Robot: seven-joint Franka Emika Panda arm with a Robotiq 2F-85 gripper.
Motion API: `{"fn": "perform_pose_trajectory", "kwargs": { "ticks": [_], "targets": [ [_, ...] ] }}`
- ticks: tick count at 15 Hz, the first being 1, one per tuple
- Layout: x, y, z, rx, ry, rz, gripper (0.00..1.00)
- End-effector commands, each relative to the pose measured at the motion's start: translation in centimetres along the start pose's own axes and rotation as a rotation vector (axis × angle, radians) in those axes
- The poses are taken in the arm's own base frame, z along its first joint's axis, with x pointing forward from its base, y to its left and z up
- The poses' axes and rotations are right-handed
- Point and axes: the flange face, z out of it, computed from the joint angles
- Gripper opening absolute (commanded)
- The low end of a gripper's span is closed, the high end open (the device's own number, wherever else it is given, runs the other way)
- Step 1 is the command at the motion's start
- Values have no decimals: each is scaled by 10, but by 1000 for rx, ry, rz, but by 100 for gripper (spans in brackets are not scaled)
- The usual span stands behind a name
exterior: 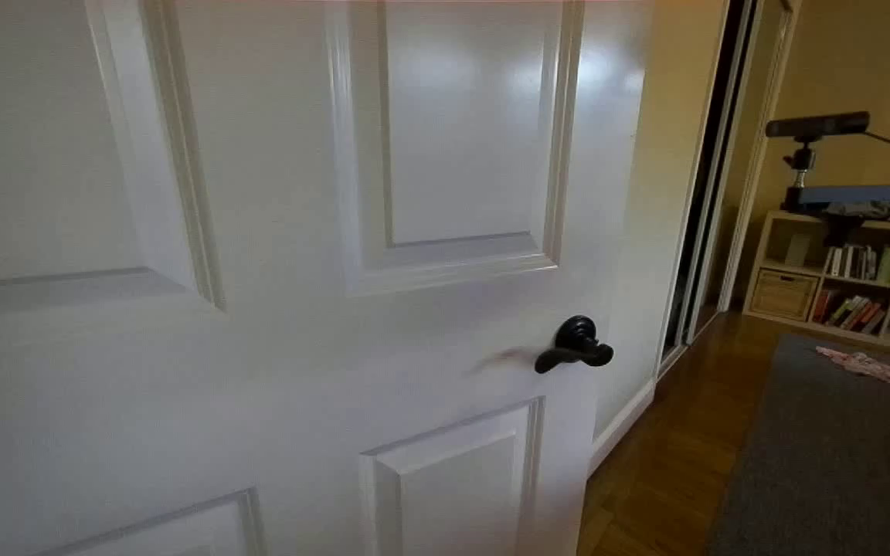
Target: Close the door
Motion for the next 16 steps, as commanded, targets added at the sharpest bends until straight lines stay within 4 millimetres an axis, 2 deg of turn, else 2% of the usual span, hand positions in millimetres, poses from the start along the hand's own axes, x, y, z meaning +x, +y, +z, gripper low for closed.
{"fn": "perform_pose_trajectory", "kwargs": {
  "ticks": [1, 9, 13, 16],
  "targets": [
    [0, 0, 0, 0, 0, 0, 100],
    [0, 0, -1, 0, 0, 0, 100],
    [9, -8, 11, -12, -30, 5, 100],
    [25, -22, 25, -41, -62, 51, 100]
  ]
}}
